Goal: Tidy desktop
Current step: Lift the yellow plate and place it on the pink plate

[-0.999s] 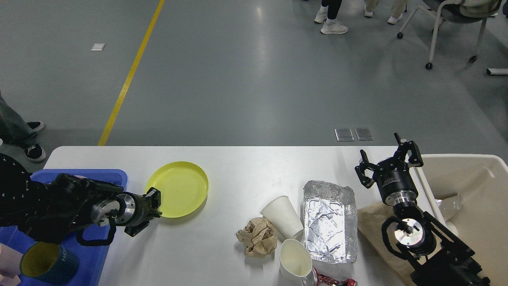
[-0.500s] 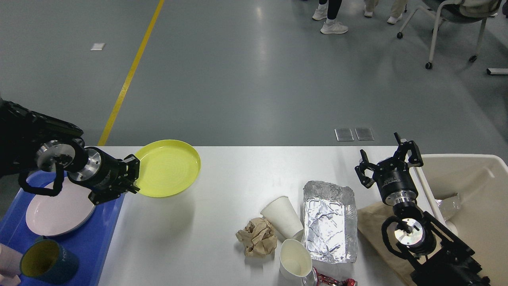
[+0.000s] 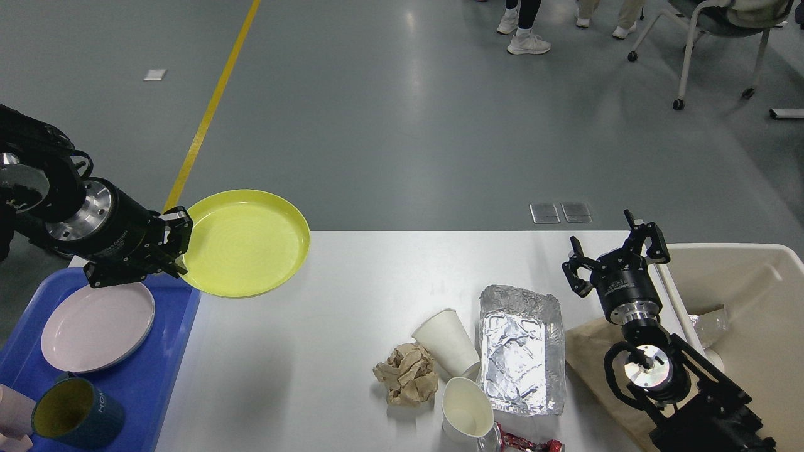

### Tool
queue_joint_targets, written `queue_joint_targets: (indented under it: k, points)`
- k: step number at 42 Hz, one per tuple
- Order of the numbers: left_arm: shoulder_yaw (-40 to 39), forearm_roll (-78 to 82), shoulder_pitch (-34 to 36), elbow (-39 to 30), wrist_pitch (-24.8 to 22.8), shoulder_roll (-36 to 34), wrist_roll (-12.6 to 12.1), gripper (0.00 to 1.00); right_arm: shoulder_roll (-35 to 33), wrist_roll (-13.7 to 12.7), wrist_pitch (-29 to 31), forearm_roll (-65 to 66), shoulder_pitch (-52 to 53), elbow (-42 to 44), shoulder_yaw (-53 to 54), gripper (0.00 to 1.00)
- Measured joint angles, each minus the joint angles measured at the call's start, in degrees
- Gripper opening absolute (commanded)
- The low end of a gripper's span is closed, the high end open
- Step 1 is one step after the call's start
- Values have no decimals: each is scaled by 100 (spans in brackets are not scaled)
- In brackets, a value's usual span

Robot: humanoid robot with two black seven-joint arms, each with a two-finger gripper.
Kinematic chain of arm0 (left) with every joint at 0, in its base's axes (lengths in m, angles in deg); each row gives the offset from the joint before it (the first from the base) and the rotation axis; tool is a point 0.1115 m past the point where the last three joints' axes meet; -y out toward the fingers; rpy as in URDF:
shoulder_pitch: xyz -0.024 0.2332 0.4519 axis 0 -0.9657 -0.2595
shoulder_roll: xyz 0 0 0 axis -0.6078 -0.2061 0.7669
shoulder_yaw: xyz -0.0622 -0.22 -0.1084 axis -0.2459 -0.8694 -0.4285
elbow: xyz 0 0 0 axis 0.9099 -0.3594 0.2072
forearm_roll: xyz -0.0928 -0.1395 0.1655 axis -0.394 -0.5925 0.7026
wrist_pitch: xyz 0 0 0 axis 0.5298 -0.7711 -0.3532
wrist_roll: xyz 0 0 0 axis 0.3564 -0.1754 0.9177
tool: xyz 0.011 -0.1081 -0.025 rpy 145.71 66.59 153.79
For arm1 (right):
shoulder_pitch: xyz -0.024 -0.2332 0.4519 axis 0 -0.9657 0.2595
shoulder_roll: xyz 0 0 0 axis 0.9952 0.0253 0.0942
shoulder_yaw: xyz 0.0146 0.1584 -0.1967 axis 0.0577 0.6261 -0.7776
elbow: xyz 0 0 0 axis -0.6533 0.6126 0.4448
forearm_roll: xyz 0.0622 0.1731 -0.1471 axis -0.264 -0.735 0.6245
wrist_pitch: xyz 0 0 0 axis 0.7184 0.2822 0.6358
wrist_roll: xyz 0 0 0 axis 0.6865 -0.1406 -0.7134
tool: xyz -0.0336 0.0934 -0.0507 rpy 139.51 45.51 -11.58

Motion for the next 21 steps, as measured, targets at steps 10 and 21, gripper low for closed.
queue_joint_targets:
  k: [10,21]
  points:
    - [234,370,-235,635,-351,-1053,2,0,-2,0,0,-6,0,-8,0,100]
    - [-250,901,-1848,2799,-1148,-2338,-75,0,-2,0,0,-5,-9,-11,0,100]
